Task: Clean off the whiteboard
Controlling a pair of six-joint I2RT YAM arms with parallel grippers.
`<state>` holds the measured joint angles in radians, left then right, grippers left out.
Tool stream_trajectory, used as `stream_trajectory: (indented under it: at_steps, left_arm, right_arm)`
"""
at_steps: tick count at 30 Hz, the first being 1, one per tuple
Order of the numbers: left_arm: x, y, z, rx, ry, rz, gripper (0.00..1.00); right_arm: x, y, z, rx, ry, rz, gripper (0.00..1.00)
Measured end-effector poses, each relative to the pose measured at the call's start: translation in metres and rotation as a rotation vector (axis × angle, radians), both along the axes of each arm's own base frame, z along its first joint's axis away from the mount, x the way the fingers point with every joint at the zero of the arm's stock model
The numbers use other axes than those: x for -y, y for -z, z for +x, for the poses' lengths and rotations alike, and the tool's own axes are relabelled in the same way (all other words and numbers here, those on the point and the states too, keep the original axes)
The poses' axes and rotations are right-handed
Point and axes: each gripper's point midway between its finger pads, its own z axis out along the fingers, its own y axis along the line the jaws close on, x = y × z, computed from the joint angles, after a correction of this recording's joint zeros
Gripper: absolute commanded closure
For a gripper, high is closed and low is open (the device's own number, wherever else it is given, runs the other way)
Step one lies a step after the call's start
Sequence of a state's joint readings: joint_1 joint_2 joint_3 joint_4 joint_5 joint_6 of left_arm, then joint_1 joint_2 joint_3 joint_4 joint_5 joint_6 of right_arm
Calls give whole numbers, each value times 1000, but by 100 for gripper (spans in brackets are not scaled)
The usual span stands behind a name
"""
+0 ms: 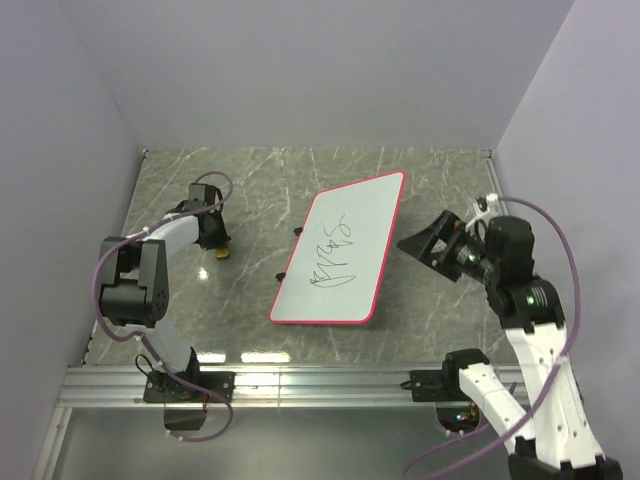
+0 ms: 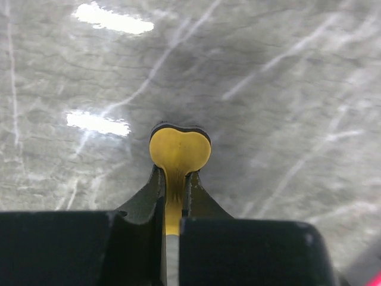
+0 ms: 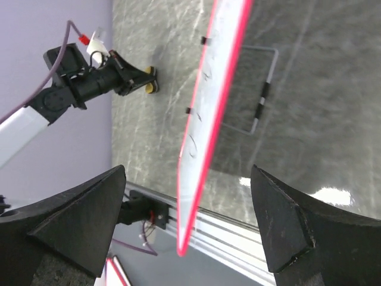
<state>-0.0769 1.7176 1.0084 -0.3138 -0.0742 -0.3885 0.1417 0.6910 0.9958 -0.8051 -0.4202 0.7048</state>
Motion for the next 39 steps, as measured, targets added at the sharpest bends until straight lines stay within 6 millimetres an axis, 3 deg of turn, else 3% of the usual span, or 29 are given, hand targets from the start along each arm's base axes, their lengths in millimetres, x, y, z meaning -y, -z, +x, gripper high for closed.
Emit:
stream_trajectory:
  at_steps: [3,5,9,11,14,18,22,25,31,35,39]
  left_arm:
    - [8,-12,3,1,12,-39,100]
    - [17,-33,10,21,26,-88,100]
    - [50,-108,36,174,101,-199,100]
    - [76,-148,40,264,163,-237,100]
    - [137,-213,28,384,314,-324,100]
    - [206,-264,0,447,499,-439,100]
    - [247,-265,-28,401,610,-511,100]
    - [273,-252,-44,337,674,-544,100]
    - [318,-225,-75,202,800,-607,100]
    - [337,-221,-78,155,848,-634,100]
    - [351,-214,-67,132,851,-619,100]
  right_arm:
    - [-8,-5,21,-2,-33,10,8]
    - [-11,-4,37,-6,-44,5,8]
    - [-14,14,64,-53,-54,-19,9]
    - [-15,25,74,-86,-55,-31,9]
    - [-16,37,91,-120,-52,-40,12]
    - [-19,47,106,-135,-56,-36,32]
    - [-27,59,123,-149,-73,-11,44]
    - [-34,72,127,-169,-92,12,51]
    - [-43,93,127,-219,-116,31,76]
    - [-48,88,128,-208,-127,55,90]
    - [-51,84,127,-219,-126,84,97]
